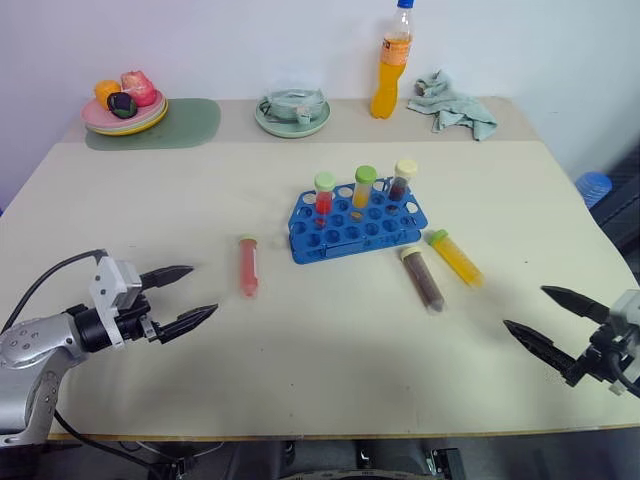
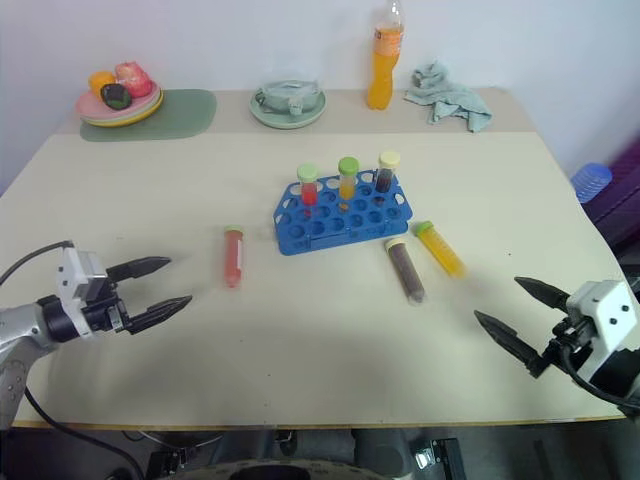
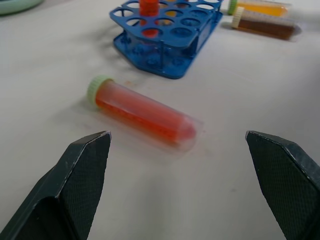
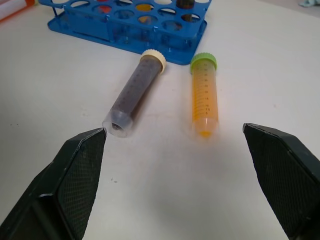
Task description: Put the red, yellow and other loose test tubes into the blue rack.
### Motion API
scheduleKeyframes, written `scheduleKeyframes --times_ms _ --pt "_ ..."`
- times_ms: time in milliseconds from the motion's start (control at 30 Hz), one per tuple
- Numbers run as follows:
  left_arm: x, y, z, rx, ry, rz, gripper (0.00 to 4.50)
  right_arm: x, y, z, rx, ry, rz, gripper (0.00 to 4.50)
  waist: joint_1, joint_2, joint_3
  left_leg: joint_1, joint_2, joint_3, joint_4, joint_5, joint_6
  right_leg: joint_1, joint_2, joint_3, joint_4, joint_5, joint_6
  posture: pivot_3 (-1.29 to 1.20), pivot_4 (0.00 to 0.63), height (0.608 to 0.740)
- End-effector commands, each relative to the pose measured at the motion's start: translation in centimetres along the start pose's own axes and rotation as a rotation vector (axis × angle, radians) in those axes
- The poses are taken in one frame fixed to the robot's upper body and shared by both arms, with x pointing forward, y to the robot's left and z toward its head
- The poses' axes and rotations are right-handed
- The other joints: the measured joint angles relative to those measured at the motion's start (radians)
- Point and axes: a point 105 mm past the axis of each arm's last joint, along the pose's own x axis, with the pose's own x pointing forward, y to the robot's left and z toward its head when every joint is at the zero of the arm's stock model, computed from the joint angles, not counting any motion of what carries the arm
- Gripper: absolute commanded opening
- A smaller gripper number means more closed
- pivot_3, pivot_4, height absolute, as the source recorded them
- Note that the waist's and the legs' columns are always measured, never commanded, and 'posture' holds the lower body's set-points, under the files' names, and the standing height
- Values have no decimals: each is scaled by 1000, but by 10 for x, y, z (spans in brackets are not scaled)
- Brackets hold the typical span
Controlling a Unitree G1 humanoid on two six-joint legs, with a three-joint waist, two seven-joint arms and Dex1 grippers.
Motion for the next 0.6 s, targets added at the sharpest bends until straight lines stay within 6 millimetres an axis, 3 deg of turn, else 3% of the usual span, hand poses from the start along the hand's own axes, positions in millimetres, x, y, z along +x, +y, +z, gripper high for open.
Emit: scheduleKeyframes --times_ms 33,600 --pt "-1 -2 6 23 5 -19 4413 -3 -3 10 -25 -35 -6 4500 0 0 0 0 0 0 0 0 0 0 0 0 0 0 0 0 150 740" --pt "8 -10 16 42 -58 -112 4413 17 -4 23 -35 -96 1 4500 0 0 0 0 0 3 0 0 0 -1 -1 0 0 0 0 0 150 740"
